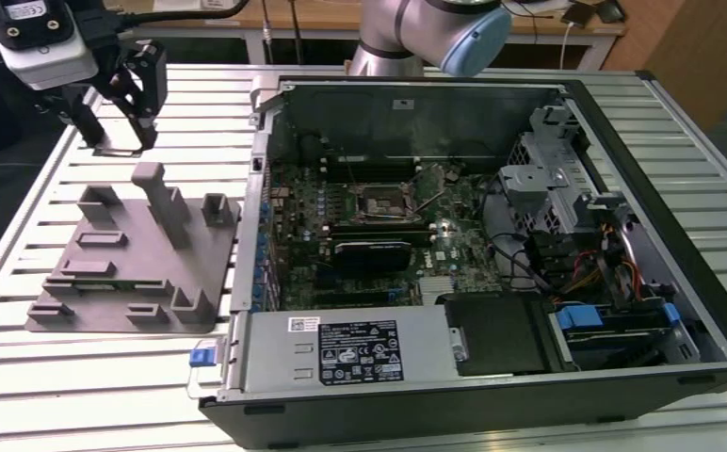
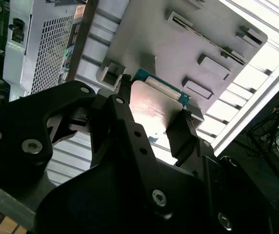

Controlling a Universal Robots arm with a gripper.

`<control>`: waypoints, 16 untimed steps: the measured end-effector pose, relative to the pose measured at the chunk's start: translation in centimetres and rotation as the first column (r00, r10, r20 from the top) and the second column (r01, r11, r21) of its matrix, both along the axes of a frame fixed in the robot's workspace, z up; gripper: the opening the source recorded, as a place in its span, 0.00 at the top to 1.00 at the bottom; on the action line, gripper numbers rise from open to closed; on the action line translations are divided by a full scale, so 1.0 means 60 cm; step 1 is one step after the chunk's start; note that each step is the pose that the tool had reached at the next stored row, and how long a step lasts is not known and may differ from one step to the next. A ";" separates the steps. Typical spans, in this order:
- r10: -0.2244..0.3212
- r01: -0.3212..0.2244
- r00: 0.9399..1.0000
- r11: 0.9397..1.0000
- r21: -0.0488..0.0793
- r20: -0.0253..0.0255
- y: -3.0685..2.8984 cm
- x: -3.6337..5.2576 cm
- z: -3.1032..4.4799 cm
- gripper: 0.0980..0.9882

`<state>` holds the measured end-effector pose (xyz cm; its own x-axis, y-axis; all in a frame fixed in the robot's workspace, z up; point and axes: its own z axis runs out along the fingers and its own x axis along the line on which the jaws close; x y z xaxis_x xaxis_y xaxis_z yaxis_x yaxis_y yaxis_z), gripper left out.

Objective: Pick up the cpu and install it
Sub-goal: 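Pick up the cpu and move it towards the insertion slot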

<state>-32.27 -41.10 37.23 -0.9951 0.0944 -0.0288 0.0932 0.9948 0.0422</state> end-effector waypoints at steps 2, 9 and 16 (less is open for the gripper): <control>0.000 0.000 1.000 1.000 0.000 0.000 0.0000 0.006 0.000 0.50; 0.000 0.000 1.000 1.000 0.000 0.000 0.0000 0.027 0.000 0.50; 0.000 0.000 1.000 1.000 0.000 0.000 0.0000 0.051 0.000 0.50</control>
